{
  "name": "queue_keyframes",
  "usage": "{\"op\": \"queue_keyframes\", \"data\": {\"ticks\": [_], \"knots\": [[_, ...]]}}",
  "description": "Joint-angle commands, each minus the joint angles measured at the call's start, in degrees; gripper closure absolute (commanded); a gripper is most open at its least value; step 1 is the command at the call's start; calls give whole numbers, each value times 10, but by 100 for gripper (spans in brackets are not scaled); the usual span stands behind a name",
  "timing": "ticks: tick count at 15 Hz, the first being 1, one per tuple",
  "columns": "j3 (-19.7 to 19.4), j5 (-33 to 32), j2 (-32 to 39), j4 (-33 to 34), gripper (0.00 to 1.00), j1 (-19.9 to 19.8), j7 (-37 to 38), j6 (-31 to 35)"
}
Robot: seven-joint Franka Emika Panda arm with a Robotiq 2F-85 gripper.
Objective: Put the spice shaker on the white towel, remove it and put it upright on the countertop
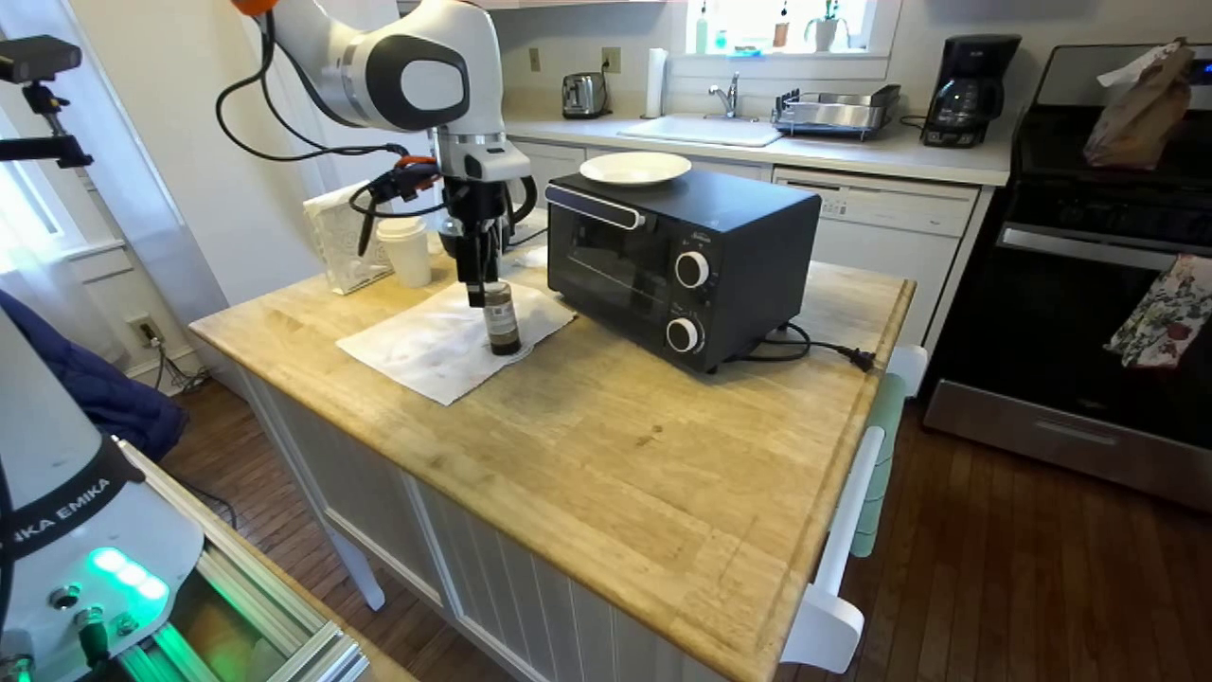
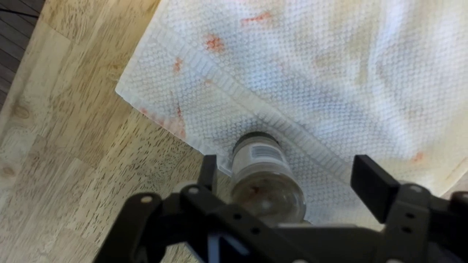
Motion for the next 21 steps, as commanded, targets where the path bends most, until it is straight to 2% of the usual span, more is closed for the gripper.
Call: {"op": "queue_keyframes", "data": {"ticks": [1,2,3,6,7,9,13,15,18,21], "knots": [[-2,6,12,15,3,2,-10,2],[-3,6,12,16,5,1,-11,3],[-6,2,12,17,1,0,-7,4],[-13,-13,14,23,0,-1,3,2],[-15,-16,16,26,25,-1,2,-1],[-16,-23,26,33,34,2,5,-3],[-20,-41,33,35,64,6,14,-1],[-19,-55,21,28,76,12,20,-6],[-19,-110,0,15,76,28,68,-15],[-17,-168,-13,8,76,42,151,-22]]}}
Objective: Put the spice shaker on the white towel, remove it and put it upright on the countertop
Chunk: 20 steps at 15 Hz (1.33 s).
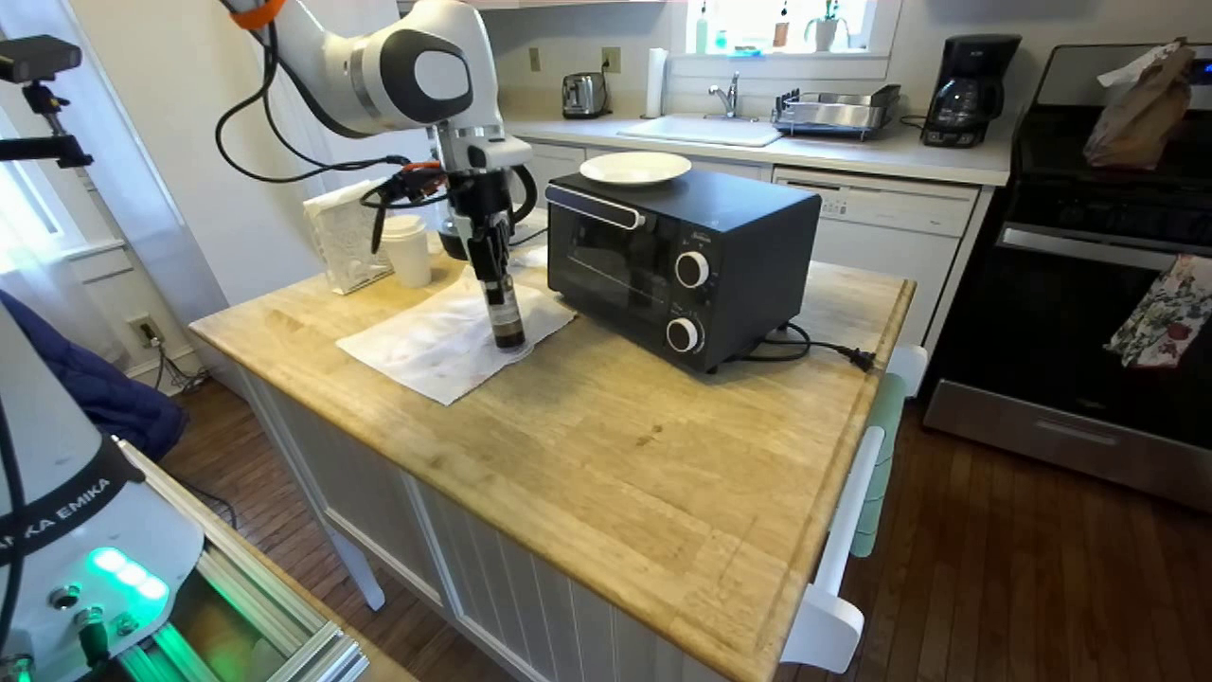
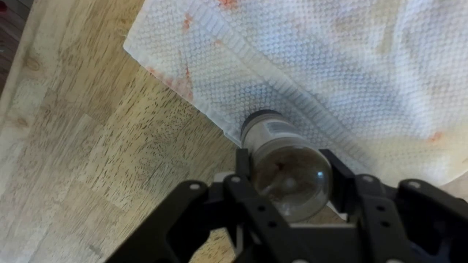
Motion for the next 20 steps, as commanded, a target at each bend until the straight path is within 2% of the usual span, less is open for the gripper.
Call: {"op": "queue_keyframes", "data": {"ticks": [1,7,12,20], "knots": [[1,-52,-29,-14,76,20,95,-22],[16,-69,-11,2,76,34,201,-33],[16,-162,6,16,76,46,302,-39],[28,-165,48,42,76,64,327,-47]]}}
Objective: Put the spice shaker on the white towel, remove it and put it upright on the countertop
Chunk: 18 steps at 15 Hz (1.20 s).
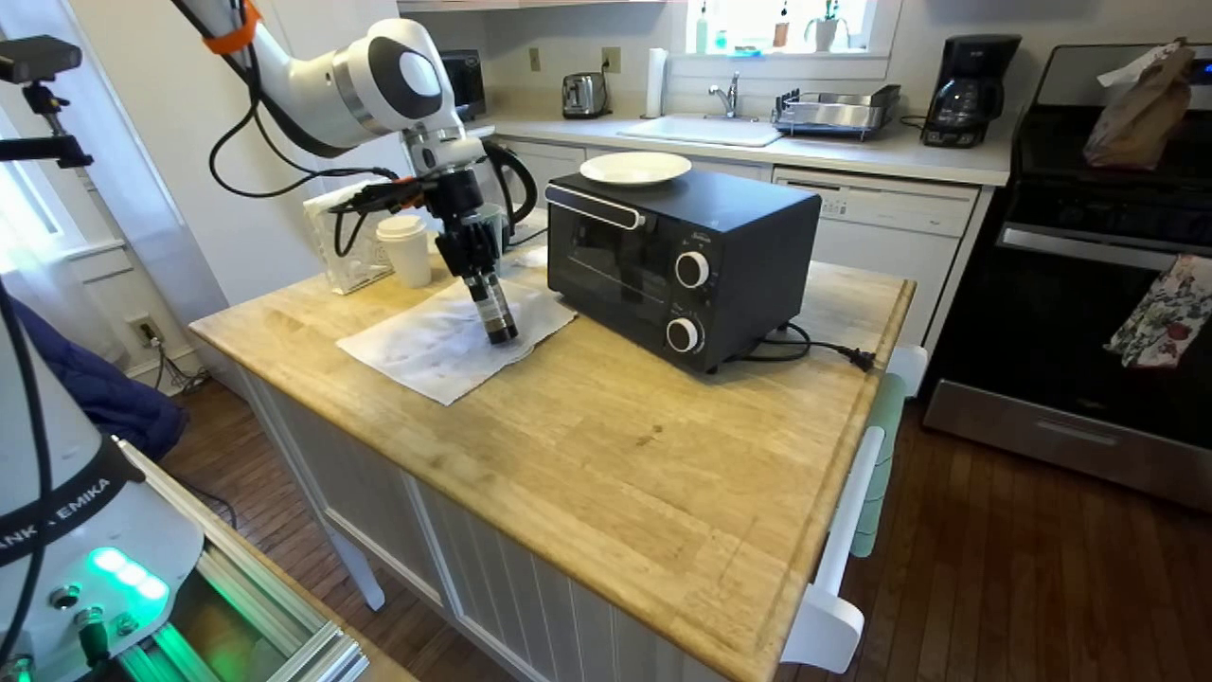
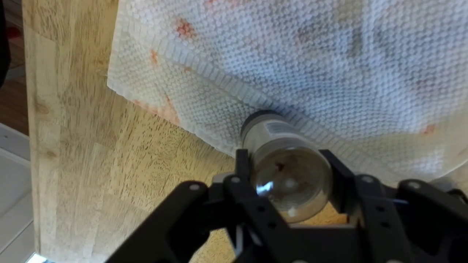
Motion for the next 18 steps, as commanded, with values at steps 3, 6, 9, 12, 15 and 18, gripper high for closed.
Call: {"op": "queue_keyframes", "data": {"ticks": [3,6,9,12,15,18], "knots": [[3,-9,33,37,76,17,28,-34],[4,-5,39,45,45,20,26,-45],[5,-2,45,49,58,24,25,-49],[5,2,45,52,23,24,21,-54],[7,10,44,51,3,23,12,-54],[10,26,43,47,0,17,-11,-50]]}}
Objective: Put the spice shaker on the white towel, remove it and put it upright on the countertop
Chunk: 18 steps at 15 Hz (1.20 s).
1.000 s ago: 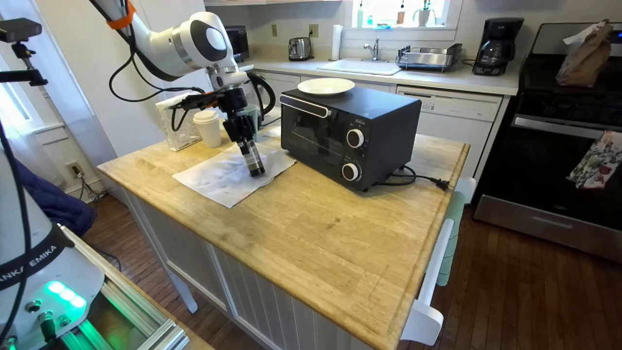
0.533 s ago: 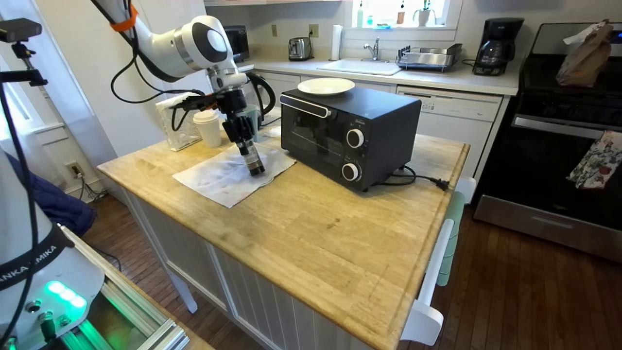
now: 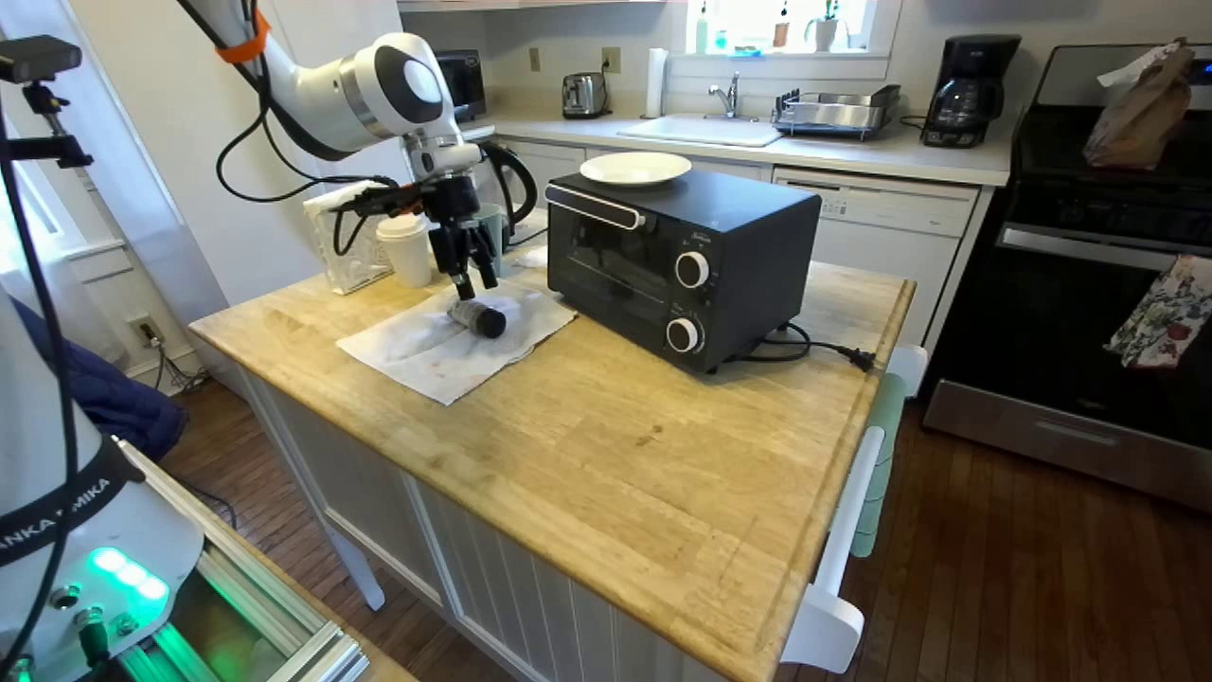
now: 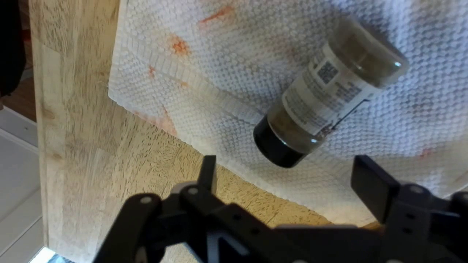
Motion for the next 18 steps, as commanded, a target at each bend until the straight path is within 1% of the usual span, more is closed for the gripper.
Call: {"op": "queue_keyframes", "data": {"ticks": [1,3,7,10,11,13,15,18], "knots": [[7,39,4,6,0,-11,-46,-2],[6,74,-4,-7,0,-27,-97,16],[6,198,-9,-20,0,-69,-260,37],[3,277,-2,-15,0,-92,-354,50],[6,313,0,-12,0,-99,-383,48],[5,364,4,-7,0,-105,-422,37],[1,404,10,-2,0,-109,-444,22],[-10,441,17,1,0,-114,-440,-5]]}}
